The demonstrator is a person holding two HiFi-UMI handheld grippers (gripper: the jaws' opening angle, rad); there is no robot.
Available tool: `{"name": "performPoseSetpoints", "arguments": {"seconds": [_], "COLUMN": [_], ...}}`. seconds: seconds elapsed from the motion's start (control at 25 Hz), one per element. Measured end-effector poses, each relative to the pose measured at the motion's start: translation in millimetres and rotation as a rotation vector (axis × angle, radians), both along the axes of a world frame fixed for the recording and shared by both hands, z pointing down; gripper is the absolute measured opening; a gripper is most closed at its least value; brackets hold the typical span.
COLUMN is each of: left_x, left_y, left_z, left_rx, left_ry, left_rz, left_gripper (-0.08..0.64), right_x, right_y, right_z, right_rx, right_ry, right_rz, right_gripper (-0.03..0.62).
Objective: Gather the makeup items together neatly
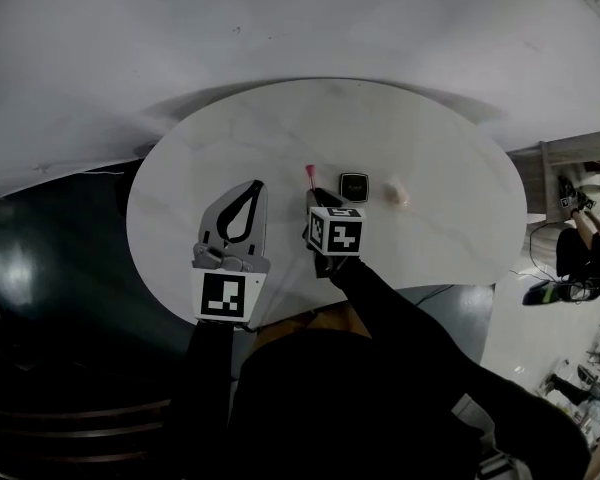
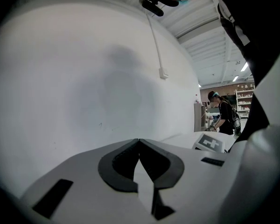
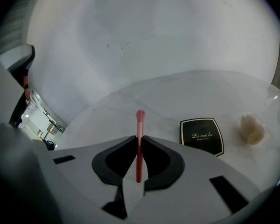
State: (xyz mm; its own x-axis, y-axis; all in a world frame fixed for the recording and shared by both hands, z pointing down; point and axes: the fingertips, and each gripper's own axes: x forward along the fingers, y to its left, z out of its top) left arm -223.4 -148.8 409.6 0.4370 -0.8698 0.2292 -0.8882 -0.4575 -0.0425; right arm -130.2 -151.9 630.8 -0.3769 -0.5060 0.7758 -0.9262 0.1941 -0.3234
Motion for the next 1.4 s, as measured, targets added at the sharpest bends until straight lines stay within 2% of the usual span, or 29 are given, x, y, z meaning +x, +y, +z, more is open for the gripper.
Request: {"name": "performPoseSetpoints", "arguments": {"seconds": [0.16, 0.24, 0.64, 0.96, 1.4], "left_x": [-6.2, -6.8, -3.3, 11.0, 57.7], "left_y": [-4.9, -6.6, -10.6, -12.0, -11.8], "left_z": [5.9, 7.5, 9.7, 4.2, -22.6], "left_rx": [-0.016, -0.019, -0.016, -0.007, 0.030], "left_ry": [0.003, 0.006, 0.003, -0.001, -0.025], "left_rz": [-0.012, -0.014, -0.014, -0.017, -0.060], "left_gripper": [0.015, 0.015, 0.017, 0.015, 0.015], "right_x": [0.7, -0.8, 0.4, 12.5, 69.9], "right_y": [-2.3, -2.1, -0.3, -13.0, -30.6], "right_z": [10.9, 12.0, 9.0, -27.3, -100.3], "right_rx": [-0.023, -0.018, 0.008, 0.137, 0.347], "right_ry": [0.040, 0.046, 0.053, 0.048, 0.004], "right_rz": [0.016, -0.004, -0.046, -0.085, -0.110], "right_gripper": [0.066, 0.127, 0.130, 0.130, 0.129]}}
